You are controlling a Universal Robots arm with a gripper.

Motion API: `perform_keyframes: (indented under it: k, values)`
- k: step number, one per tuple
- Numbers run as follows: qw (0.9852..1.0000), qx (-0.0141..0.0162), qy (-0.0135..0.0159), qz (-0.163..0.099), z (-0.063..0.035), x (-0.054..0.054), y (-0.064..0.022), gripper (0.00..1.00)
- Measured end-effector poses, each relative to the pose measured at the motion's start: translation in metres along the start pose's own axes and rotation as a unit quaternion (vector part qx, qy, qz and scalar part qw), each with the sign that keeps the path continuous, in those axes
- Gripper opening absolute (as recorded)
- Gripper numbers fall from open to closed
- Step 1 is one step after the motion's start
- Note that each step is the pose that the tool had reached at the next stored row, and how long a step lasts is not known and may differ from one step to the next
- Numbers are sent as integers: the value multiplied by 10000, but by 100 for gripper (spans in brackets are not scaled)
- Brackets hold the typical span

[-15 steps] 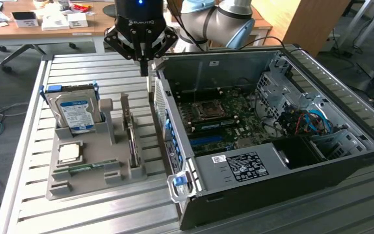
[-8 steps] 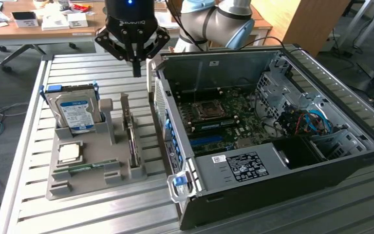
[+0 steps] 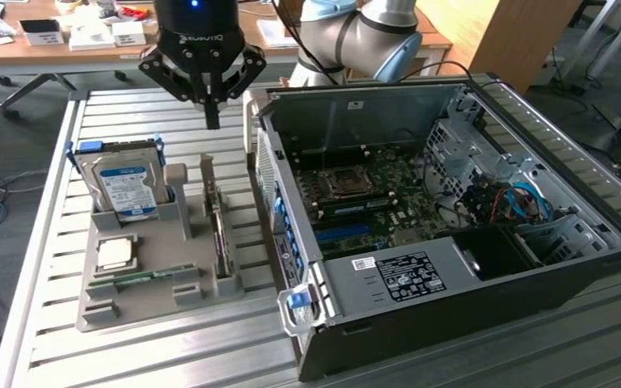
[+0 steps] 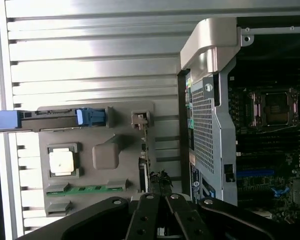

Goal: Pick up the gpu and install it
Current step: 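Reach for the gpu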

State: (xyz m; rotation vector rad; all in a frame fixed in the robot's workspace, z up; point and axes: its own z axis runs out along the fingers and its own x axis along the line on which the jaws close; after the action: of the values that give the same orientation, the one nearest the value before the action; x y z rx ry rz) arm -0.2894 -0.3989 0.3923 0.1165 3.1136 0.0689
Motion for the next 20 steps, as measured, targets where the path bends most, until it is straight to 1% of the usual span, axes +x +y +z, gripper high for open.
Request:
perform_keyframes:
  k: [5,11,20]
  values:
    - [10000,0,0,0,1,69,-5,11]
    - [10000,0,1,0,1,75,-11,11]
    - [10000,0,0,0,-1,85,-111,11]
